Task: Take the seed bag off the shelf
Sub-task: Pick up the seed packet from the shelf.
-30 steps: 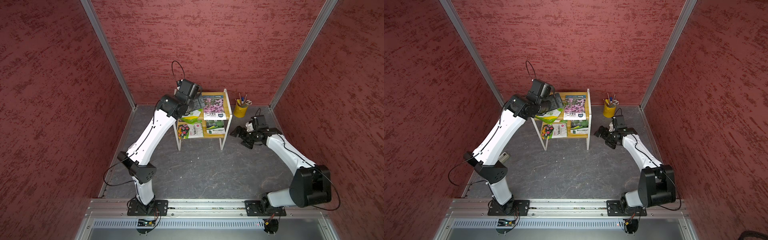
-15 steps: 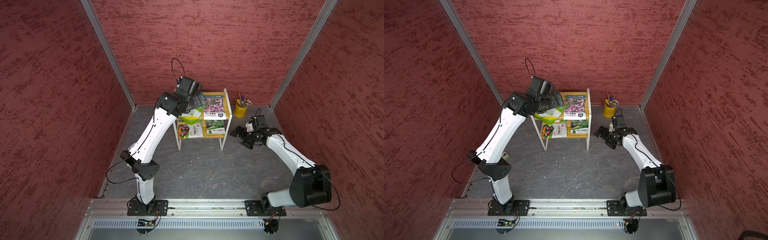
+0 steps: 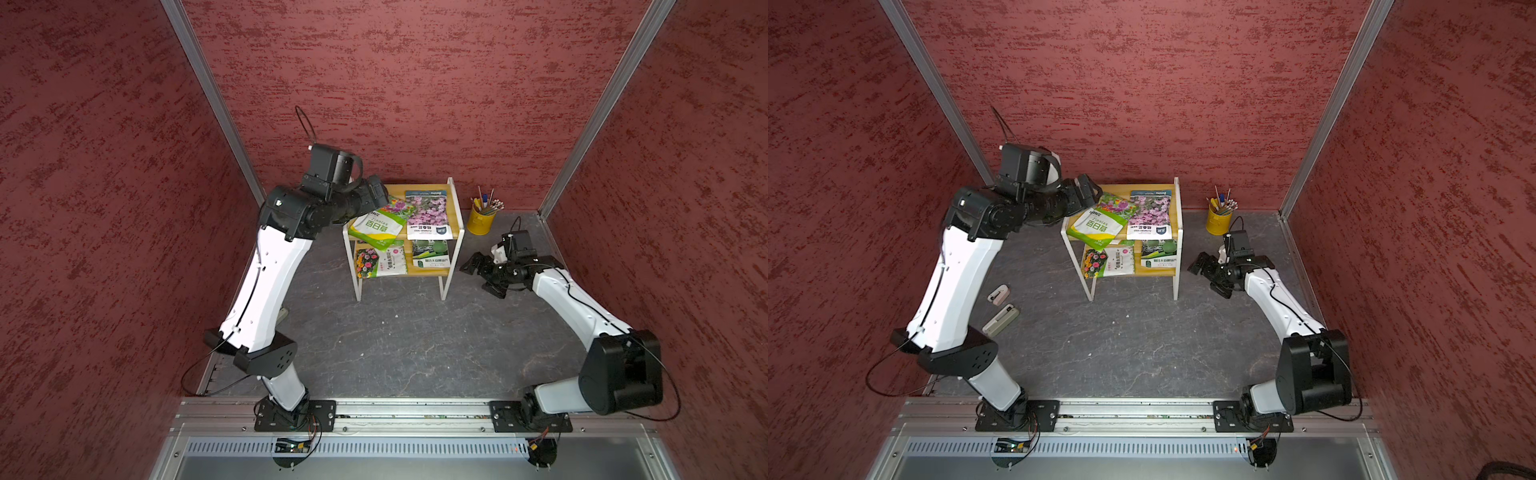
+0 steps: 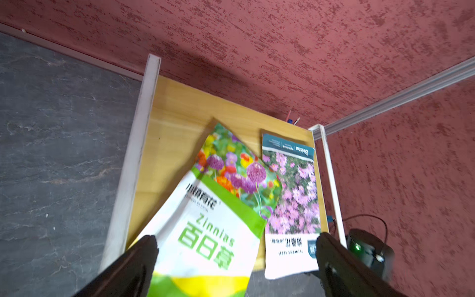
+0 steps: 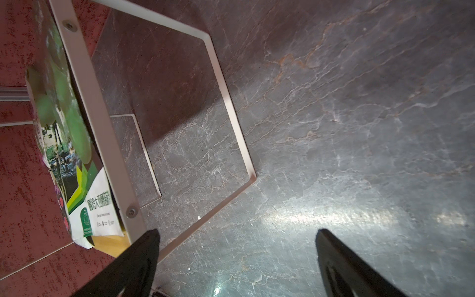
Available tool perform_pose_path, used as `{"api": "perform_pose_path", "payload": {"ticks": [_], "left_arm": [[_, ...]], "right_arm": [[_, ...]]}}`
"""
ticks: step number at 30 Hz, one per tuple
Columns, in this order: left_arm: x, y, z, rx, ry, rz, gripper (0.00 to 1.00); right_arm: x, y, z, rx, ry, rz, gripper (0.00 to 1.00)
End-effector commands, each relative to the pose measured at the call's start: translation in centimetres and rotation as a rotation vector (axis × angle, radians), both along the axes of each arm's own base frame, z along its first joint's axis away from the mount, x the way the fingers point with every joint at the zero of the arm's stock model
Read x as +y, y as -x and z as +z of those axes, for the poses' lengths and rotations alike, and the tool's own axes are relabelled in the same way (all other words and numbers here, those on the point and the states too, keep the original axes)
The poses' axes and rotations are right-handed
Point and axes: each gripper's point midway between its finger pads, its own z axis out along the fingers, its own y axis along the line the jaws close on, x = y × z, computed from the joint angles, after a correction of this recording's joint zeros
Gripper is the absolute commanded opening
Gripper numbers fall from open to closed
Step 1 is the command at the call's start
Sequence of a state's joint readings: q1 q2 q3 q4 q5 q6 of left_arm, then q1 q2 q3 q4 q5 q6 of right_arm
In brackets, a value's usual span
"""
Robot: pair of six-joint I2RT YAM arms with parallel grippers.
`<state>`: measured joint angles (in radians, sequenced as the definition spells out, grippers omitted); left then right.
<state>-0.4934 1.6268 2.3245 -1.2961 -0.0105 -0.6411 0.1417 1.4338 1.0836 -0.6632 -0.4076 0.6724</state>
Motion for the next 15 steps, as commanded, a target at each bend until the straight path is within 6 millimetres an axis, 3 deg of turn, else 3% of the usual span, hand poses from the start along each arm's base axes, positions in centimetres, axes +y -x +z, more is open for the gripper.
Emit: {"api": "perform_pose_path", "payload": {"ticks": [1,6,10,15], "left_arm": [[-0.5,3.7,-0.6,0.067,0.056,-0.105,1.00],[-0.4,7.0,-2.5,0.128,0.085,-0.152,1.00],[0.1,8.1,-4.9,0.155,0.132,-0.122,1.00],[-0.5,9.3,-8.3,0.313,0.247,-0.127,1.00]], "right_arm": [[-0.2,-0.5,0.9,-0.031,0.003,-0.001,0.98],[-0.2,-0.4,0.7,-0.028,0.001,0.003,0.98],[-0.1,-0.2,0.6,-0.023,-0.004,0.007,0.98],[-0.2,0.4,0.5,-0.019,-0.002,0.009,0.98]]}}
